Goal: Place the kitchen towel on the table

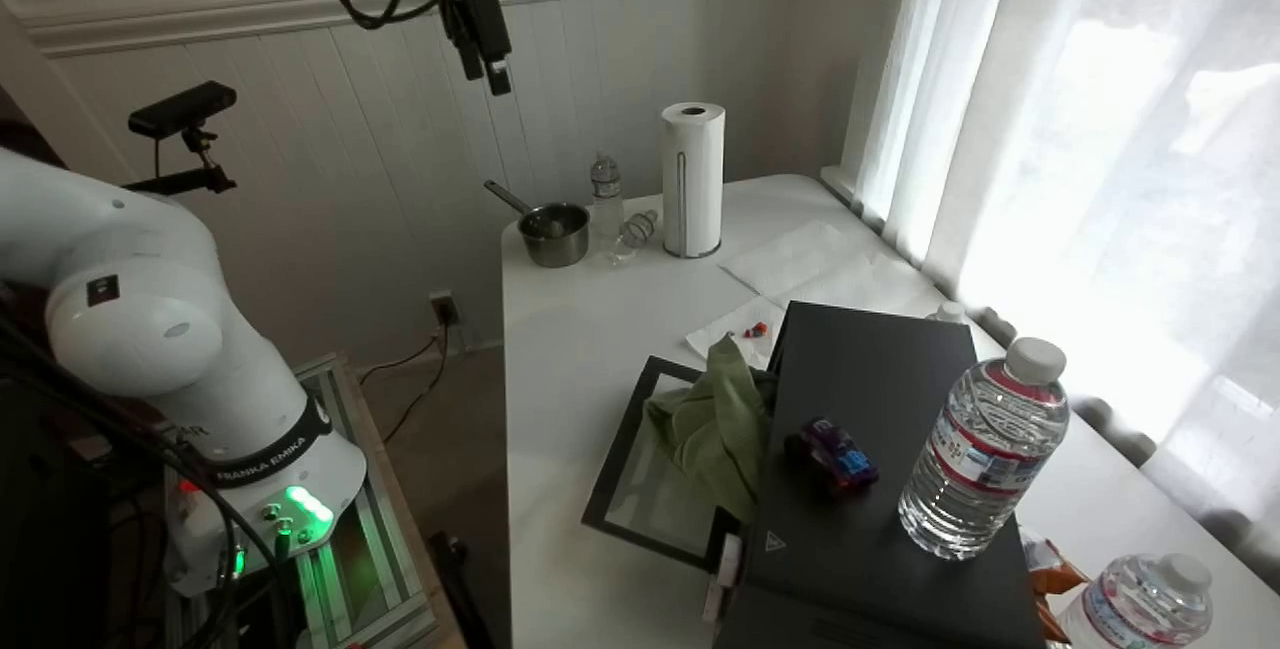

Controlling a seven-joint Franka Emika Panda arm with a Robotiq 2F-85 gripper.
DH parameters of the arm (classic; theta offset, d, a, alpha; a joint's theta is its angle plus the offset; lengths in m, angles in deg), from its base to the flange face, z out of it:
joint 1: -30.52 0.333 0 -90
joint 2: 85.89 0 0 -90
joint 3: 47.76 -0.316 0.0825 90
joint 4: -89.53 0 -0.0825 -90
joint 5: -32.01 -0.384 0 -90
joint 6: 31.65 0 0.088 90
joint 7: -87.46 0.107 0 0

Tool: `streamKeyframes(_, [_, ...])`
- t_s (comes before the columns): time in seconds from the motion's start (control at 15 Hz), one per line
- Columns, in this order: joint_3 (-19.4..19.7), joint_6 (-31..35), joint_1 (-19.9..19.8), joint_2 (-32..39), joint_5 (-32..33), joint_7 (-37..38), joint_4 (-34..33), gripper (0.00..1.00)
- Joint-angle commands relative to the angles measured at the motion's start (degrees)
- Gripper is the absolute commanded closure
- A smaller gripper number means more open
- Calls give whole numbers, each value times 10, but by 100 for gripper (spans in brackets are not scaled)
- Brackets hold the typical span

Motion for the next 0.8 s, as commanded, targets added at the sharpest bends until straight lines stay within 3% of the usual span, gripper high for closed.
streamKeyframes(0.0, [52,47,-47,38,6,25,0,0])
streamKeyframes(0.27, [89,104,-97,80,5,72,16,0])
streamKeyframes(0.47, [90,190,-125,103,21,139,51,0])
streamKeyframes(0.73, [79,315,-166,133,101,243,112,0])
